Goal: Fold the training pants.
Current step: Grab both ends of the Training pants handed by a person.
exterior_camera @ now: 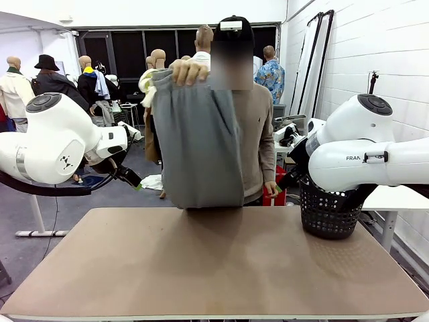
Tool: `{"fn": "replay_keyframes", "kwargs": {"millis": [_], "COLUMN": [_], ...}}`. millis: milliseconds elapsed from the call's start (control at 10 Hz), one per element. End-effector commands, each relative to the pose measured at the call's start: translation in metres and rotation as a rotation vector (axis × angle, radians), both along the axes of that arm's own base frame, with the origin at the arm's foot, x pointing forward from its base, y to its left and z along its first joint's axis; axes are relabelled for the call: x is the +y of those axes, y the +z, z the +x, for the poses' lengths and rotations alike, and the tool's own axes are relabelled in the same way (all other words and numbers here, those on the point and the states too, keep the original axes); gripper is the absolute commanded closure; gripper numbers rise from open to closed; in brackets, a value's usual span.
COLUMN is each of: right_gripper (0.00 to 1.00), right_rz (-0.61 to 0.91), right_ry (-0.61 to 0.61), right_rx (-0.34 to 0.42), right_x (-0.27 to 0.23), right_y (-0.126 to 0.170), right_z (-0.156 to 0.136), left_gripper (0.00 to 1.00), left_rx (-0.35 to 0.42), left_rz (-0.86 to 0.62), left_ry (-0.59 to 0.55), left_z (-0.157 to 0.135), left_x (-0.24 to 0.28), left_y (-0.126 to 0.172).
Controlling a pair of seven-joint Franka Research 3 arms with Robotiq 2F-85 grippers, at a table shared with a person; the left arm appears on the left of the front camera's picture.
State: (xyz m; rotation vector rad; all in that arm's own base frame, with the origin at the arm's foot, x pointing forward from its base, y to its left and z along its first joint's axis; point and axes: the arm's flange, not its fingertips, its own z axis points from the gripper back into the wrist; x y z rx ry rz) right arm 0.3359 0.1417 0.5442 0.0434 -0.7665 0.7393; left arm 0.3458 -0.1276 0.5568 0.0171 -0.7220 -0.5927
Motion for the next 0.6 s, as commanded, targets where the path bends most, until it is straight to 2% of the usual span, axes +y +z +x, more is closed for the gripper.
{"fn": "replay_keyframes", "kwargs": {"millis": [0, 500], "right_gripper": [0.0, 0.0], "right_rz": [0.012, 0.032], "right_ry": [0.021, 0.126], "right_rx": [0.003, -0.01], "right_x": [-0.001, -0.003], "right_y": [-0.001, -0.005], "right_z": [0.001, 0.008], "left_gripper": [0.0, 0.0], "left_rx": [0.0, -0.028], "left_rz": [0.0, -0.018], "left_ry": [0.0, -0.047], "left_z": [0.0, 0.006], "left_x": [0.0, 0.012], "left_y": [0.0, -0.002]}}
